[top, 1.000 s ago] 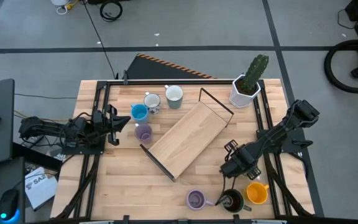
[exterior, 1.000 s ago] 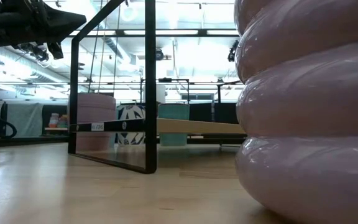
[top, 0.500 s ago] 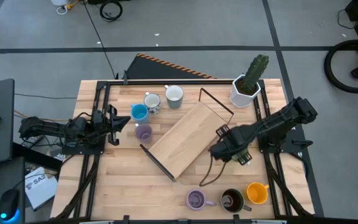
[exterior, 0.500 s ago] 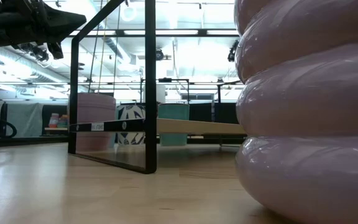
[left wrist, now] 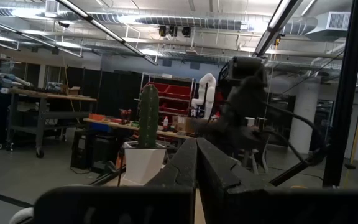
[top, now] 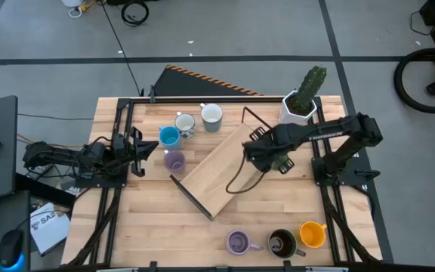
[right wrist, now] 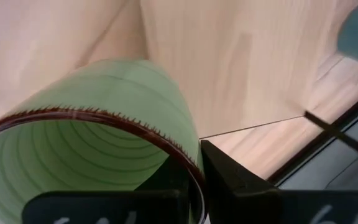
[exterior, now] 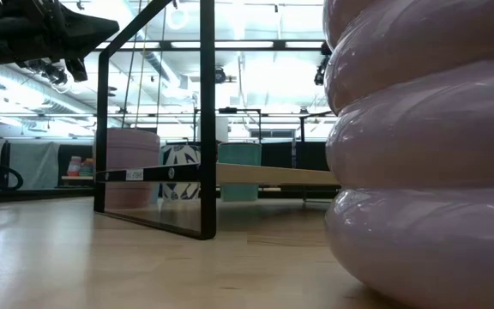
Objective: Place coffee mugs
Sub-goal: Put the green cup on the shelf
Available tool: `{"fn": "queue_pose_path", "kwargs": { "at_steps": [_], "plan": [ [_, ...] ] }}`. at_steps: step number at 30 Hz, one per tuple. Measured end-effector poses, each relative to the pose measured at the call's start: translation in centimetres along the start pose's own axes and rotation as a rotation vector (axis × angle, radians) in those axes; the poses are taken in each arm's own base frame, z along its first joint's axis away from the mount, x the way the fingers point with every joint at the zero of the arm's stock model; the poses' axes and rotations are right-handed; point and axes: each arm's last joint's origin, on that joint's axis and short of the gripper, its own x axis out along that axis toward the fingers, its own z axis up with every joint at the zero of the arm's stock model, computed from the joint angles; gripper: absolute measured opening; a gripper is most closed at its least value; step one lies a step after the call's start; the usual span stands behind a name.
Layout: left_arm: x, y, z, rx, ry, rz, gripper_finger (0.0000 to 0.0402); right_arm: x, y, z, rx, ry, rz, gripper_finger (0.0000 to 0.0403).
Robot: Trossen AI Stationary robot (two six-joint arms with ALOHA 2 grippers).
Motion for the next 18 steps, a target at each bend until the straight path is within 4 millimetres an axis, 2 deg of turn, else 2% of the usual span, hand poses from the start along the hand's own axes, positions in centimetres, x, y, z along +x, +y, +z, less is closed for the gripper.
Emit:
{"fn": "queue_pose_path", "kwargs": {
  "at_steps": [9, 18],
  "plan": [
    [0.0, 0.0, 0.0, -0.001, -0.001, 0.0, 0.0009, 1.1, -3.3, -1.6, 0.047, -0.066, -0.012, 0.0031],
    [0.0, 0.0, 0.0, -0.001, 0.0, 0.0, 0.0009, 2.2, -4.4, -2.4, 0.071, -0.11, 0.011, 0.0031]
  ]
}}
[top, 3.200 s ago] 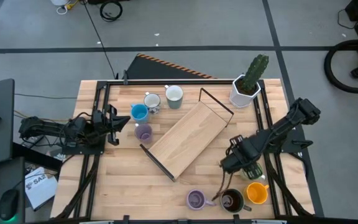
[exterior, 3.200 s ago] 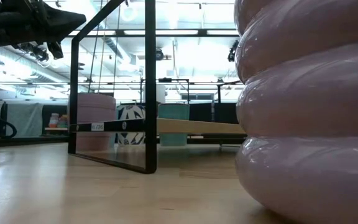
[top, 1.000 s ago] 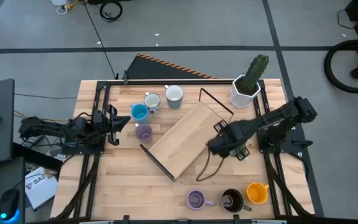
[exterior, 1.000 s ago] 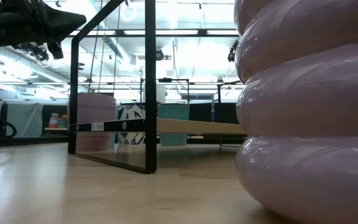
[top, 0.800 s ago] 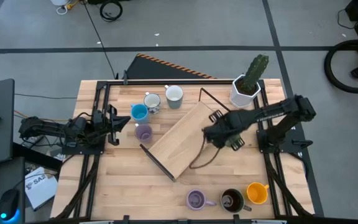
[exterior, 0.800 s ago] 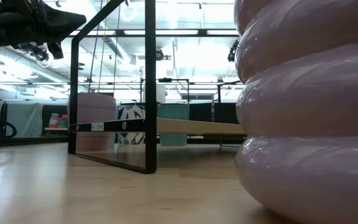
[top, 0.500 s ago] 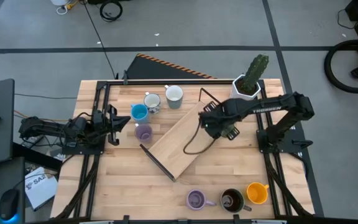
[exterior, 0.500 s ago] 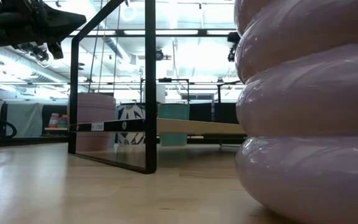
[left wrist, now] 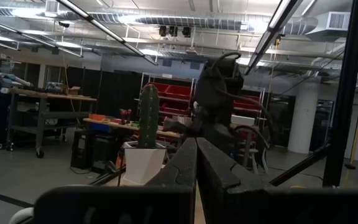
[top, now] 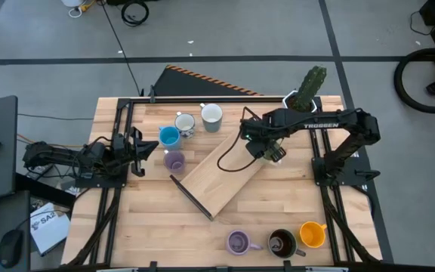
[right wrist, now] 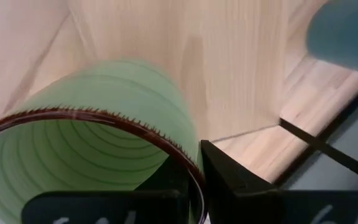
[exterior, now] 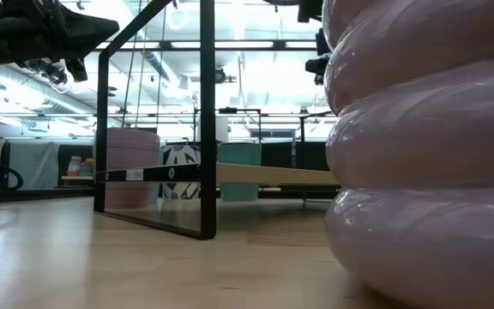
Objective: Place coffee mugs
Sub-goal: Put the green cup on the shelf
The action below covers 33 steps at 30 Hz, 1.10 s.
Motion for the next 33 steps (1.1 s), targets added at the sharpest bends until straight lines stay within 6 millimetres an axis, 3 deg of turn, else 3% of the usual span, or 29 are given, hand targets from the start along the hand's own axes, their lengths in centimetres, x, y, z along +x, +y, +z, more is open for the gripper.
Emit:
{"fn": "queue_pose_path", "kwargs": {
  "at_steps": [5, 33],
  "plan": [
    [0.0, 0.0, 0.0, 0.0, 0.0, 0.001, 0.0009, 1.3, 0.1, -0.7, -0.003, 0.032, 0.028, 0.0031],
    [0.0, 0.0, 0.0, 0.0, 0.0, 0.001, 0.0009, 1.6, -1.1, -1.7, 0.055, 0.025, 0.025, 0.0049]
  ]
}}
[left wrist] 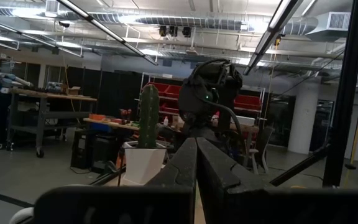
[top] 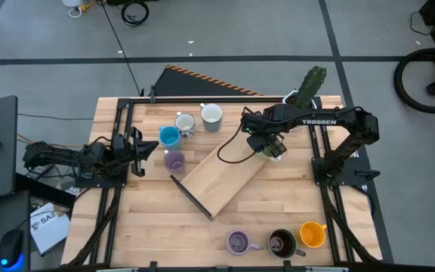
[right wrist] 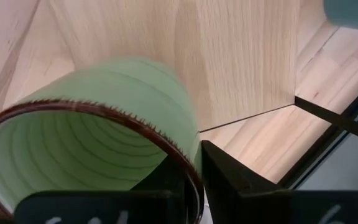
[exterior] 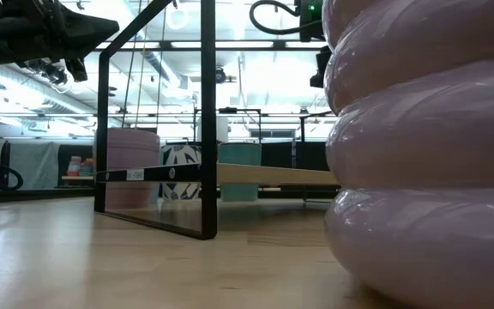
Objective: Place coffee mugs
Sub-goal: Put the green cup on the shelf
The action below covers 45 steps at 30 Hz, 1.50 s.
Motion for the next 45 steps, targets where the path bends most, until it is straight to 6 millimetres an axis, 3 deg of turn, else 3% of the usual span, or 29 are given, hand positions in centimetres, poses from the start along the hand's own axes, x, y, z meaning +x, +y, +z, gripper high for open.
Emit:
{"fn": "queue_pose_path", "kwargs": {
  "at_steps": [45],
  "plan": [
    [0.0, 0.0, 0.0, 0.0, 0.0, 0.0, 0.0009, -0.05, -0.27, 0.41, -0.033, -0.06, -0.013, 0.0098]
  ]
}}
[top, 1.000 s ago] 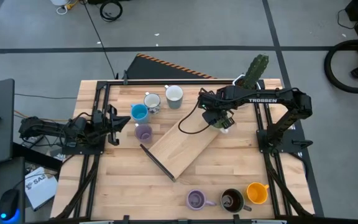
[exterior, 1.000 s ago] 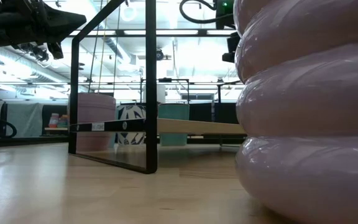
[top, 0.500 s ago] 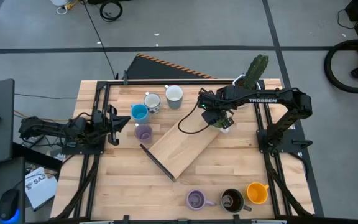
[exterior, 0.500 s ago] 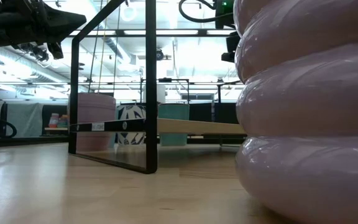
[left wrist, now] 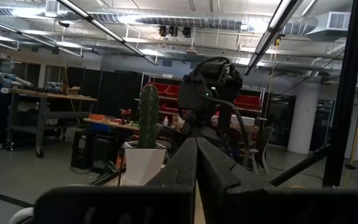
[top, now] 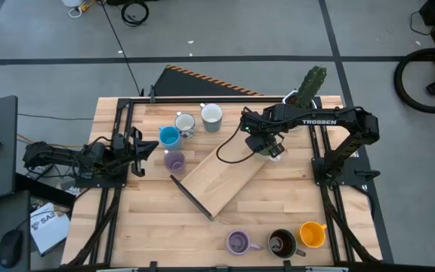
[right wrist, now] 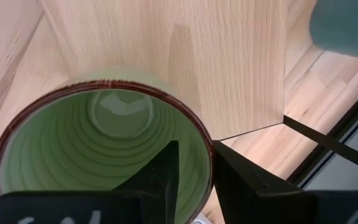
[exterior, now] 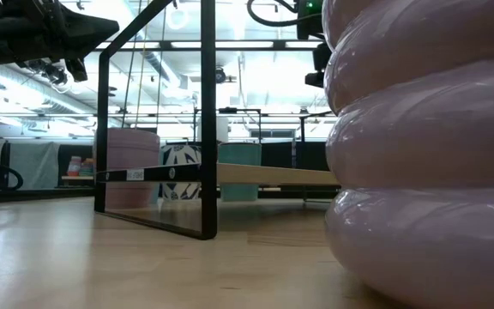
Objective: Place coffee mugs
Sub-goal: Put the green cup on the shelf
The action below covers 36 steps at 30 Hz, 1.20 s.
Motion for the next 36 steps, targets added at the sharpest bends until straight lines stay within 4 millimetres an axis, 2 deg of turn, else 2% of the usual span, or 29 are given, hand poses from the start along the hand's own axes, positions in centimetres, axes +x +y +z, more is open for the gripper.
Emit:
{"fn": "queue_pose_path", "kwargs": {
  "at_steps": [14, 36],
  "plan": [
    [0.0, 0.0, 0.0, 0.0, 0.0, 0.0, 0.0009, -0.04, 0.27, 0.02, -0.044, 0.021, 0.006, 0.0098],
    [0.0, 0.0, 0.01, 0.001, 0.0, 0.0, 0.0009, -0.33, 0.57, 0.32, 0.04, 0.045, -0.042, 0.0099]
  ]
}}
